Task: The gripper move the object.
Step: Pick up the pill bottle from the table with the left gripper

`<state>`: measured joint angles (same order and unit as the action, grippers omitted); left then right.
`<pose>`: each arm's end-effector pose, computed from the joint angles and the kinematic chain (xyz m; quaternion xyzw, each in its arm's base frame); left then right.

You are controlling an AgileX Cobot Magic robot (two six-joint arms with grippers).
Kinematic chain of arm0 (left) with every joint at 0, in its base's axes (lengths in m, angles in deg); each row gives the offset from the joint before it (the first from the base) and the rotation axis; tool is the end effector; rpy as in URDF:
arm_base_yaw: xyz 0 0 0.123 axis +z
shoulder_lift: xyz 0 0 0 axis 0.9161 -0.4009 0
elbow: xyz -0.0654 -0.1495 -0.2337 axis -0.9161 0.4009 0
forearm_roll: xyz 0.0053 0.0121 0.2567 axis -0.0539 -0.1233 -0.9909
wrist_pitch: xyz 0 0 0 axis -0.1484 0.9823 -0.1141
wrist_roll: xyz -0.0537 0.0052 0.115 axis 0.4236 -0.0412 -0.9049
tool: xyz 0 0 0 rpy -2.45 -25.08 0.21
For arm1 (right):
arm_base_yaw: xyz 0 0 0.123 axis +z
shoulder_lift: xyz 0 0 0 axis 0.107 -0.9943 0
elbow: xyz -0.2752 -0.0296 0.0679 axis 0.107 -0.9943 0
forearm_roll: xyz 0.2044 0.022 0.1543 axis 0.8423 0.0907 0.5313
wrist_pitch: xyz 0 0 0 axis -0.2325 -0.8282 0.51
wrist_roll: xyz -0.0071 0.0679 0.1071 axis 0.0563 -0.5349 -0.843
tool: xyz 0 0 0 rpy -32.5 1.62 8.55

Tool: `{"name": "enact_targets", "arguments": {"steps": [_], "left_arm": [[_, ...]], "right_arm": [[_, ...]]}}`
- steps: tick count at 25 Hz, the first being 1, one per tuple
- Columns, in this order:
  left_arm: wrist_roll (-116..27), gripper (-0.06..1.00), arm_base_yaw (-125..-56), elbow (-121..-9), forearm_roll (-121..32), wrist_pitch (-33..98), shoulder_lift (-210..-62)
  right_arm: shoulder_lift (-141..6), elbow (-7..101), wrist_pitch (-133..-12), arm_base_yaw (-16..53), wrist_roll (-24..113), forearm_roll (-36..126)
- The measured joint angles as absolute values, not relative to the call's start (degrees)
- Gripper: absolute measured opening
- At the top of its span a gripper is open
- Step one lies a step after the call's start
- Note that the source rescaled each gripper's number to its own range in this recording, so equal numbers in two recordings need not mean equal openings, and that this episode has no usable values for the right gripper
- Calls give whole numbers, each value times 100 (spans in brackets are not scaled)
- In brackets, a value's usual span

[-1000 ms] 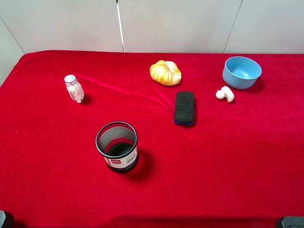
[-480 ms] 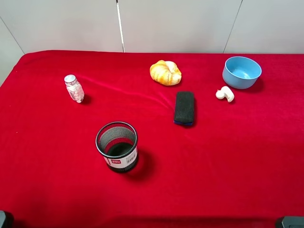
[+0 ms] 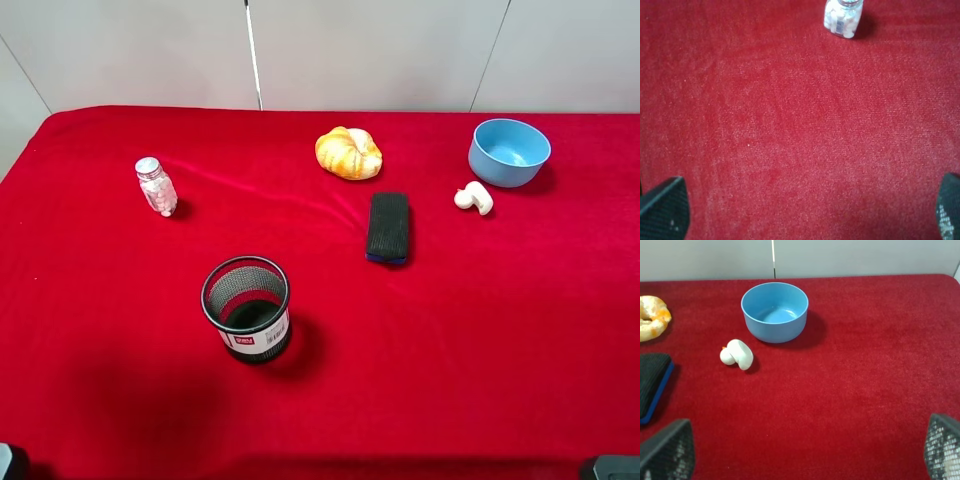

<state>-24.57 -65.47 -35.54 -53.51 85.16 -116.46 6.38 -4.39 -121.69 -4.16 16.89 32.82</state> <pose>0.1913 -0.0054 0.2965 0.1000 0.9486 0.0018 0.3002 0.0333 -0.0068 0.2690 0.0204 0.8392 -0.0051 0.5434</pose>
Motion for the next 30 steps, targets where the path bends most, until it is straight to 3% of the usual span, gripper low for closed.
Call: {"name": "enact_targets", "arguments": {"steps": [21,30], "left_arm": [[-3189,98,-6558,-4984,-4896,8401,-14576],[-3238,98,-7009,-5770,-4906,8389,-15772]], "right_arm": [[638,-439,-12169,-416,1689,3282],[638,-439,-12169,-416,1689,3282]]}}
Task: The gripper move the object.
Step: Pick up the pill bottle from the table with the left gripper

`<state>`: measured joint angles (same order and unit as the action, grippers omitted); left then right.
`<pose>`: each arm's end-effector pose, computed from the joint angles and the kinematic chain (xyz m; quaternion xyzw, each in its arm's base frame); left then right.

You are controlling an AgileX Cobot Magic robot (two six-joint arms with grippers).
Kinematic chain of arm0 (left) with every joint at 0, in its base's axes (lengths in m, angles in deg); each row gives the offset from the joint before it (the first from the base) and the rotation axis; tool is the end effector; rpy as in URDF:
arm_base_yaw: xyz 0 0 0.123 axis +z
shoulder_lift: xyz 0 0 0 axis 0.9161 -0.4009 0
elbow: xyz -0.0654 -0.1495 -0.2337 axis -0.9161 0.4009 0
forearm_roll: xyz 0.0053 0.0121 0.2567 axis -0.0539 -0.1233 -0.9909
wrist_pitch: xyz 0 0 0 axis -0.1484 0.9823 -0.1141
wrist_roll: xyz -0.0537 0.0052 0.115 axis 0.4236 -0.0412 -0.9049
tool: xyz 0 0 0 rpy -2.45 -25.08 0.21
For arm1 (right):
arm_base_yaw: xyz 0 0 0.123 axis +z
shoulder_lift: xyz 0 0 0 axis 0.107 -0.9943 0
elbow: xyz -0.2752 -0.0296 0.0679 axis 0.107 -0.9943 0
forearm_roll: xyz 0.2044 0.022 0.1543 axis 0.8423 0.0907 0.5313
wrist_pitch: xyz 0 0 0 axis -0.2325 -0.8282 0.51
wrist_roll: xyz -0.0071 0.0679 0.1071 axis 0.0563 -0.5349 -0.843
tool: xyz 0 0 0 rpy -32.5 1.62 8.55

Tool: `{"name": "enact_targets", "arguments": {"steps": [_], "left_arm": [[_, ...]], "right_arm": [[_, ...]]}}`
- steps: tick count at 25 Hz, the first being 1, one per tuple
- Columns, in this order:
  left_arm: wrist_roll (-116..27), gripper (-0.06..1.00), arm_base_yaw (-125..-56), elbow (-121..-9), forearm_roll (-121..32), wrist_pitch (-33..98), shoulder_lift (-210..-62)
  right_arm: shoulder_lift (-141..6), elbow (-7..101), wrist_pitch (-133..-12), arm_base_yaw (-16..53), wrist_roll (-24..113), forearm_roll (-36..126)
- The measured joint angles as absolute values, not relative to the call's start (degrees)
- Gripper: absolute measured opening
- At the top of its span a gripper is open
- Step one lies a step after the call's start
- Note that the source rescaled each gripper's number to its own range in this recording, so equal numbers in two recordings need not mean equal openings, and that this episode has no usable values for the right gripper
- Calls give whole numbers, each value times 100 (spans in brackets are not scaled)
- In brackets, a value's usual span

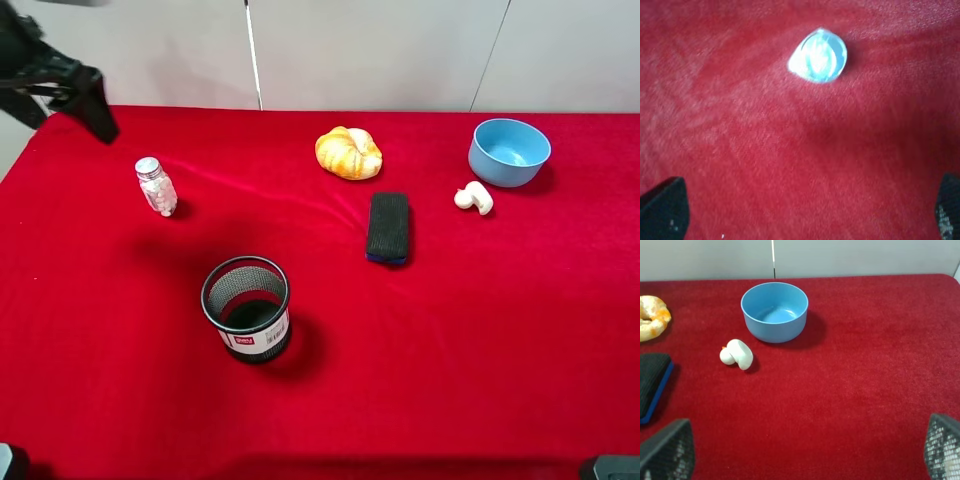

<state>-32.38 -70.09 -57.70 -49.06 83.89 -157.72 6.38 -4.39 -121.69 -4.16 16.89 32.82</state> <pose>0.3482 -0.0390 0.2231 0.1863 0.9691 -0.0459 0.1553 0.0333 -0.0068 0.2690 0.0204 0.8392 -0.0051 0.5434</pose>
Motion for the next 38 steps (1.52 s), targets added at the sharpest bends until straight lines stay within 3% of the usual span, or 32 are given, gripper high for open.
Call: {"name": "enact_targets", "arguments": {"steps": [38], "left_arm": [[-3640,97,-7929,-6439,-5481,7577,-18382]], "right_arm": [[638,-439,-12164,-416,1689,3300]]}}
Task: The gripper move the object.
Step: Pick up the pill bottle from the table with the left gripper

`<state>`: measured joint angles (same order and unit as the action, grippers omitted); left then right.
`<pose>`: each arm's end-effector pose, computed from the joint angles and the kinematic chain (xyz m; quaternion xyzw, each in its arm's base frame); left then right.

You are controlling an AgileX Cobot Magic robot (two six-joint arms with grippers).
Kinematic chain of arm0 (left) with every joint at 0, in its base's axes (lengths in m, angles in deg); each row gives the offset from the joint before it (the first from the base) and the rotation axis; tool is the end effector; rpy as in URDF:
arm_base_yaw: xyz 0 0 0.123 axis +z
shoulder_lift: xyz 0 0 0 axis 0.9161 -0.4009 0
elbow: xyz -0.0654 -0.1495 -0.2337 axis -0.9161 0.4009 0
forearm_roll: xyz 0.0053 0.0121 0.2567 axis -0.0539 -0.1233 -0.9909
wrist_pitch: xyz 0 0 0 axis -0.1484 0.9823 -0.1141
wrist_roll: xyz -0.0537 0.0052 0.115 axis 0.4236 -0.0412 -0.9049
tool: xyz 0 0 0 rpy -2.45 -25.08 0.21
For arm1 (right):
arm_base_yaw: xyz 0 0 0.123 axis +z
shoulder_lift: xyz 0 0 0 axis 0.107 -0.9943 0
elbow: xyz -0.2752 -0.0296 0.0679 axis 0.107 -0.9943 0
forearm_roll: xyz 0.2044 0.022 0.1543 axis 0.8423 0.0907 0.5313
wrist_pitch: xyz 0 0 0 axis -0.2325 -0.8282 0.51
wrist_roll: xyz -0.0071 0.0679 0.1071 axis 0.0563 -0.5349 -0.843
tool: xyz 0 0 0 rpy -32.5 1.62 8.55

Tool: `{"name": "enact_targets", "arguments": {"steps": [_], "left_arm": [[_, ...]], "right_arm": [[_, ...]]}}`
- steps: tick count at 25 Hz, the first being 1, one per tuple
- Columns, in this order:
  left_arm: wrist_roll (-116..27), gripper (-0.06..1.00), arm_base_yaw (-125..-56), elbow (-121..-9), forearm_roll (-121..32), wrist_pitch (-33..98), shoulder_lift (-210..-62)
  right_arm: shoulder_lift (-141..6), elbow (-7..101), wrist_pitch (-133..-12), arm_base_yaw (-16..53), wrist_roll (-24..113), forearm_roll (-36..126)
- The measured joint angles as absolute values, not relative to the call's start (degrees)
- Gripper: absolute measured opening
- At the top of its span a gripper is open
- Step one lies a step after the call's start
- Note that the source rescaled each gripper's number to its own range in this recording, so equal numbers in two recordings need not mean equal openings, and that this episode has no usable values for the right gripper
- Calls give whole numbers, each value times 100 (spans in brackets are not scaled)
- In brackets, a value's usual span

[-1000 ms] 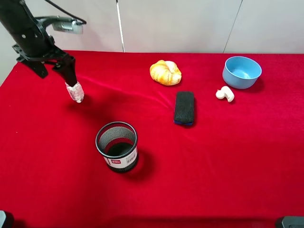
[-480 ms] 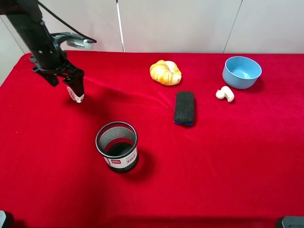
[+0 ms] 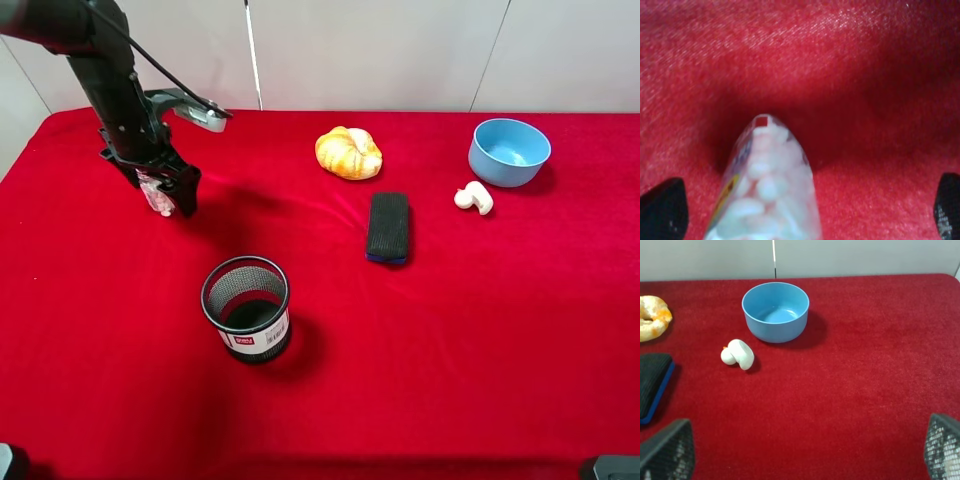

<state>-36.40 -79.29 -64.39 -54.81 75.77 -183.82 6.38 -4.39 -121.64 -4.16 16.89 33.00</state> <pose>0.3962 -0.0964 0.0813 0.3163 0.9472 -0.0157 0.0506 0.0334 -0.0064 0.2691 0.0203 0.8390 -0.0035 0.5437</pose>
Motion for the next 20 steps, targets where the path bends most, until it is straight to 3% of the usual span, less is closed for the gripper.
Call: {"name": "enact_targets", "arguments": {"steps": [5,12,20], "left_arm": [[-3658,86,-8015,-6446,-5734,7549,-18487],[-3664,56,-8028,-6446,-5896,7542,-18501],[-3668,0,-8028,-6446,-5986,7542,-18501]], "right_arm": [[638,-439,-12164,-416,1689,3305],[638,-439,-12171,-416,1689,3305],[638,-439,-12171,-416,1689,3305]]}}
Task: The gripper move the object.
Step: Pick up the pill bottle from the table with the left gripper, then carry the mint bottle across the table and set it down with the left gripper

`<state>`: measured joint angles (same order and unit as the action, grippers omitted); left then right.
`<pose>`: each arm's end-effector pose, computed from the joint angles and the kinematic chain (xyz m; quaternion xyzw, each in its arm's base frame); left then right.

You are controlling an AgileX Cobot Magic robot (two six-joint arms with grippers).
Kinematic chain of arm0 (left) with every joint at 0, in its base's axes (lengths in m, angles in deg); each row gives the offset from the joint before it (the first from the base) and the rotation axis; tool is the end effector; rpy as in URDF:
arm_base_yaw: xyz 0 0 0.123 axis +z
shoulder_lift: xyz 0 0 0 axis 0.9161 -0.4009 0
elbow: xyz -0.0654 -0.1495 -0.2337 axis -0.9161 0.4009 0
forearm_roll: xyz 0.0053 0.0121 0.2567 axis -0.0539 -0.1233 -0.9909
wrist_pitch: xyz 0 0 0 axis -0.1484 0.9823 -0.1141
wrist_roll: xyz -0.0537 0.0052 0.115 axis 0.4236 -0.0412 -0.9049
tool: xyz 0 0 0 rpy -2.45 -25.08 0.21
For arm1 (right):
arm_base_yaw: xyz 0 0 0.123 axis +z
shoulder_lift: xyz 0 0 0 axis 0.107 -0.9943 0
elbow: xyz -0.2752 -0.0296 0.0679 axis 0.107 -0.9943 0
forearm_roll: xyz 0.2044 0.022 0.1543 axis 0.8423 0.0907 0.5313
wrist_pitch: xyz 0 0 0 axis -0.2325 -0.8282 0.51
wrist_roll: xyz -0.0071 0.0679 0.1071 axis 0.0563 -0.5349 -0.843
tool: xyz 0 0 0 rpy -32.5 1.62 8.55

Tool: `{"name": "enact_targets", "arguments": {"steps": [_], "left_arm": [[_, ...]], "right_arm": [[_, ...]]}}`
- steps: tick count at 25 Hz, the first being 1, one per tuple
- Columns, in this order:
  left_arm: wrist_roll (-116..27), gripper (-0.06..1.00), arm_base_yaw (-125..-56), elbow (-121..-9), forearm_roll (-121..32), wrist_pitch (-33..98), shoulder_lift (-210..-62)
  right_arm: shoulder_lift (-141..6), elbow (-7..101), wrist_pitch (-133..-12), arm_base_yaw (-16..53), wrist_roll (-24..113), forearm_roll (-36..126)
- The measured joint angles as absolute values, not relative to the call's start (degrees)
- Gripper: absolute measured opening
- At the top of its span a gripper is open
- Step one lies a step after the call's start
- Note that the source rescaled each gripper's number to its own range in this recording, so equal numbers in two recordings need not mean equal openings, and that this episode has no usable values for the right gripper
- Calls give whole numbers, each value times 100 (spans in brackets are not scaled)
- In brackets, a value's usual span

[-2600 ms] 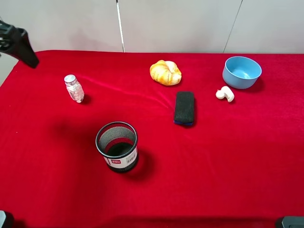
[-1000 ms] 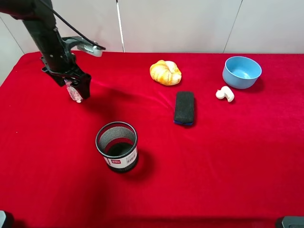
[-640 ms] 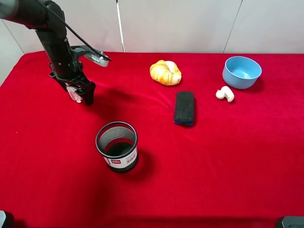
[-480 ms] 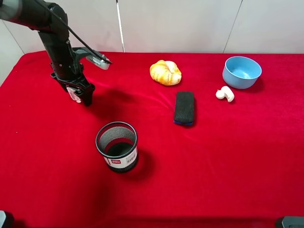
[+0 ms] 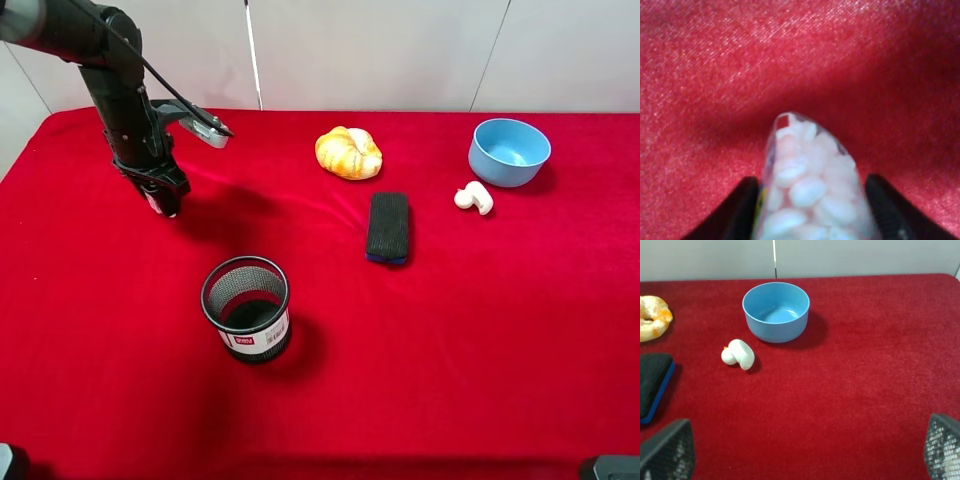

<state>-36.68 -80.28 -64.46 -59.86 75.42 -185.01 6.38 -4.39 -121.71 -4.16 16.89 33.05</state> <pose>0.3966 -0.0952 0.0731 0.3536 0.9344 0.0167 0.0402 0.0333 -0.0063 0.2690 0.0203 0.8394 -0.0031 0.5432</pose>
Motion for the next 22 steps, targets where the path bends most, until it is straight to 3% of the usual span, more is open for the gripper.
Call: {"name": "enact_targets", "arguments": {"steps": [22], "left_arm": [[-3668,0,-8028,-6464,-6042,7701,-18401]], "right_arm": [[638,-439,-12164,-416,1689,3305]]}}
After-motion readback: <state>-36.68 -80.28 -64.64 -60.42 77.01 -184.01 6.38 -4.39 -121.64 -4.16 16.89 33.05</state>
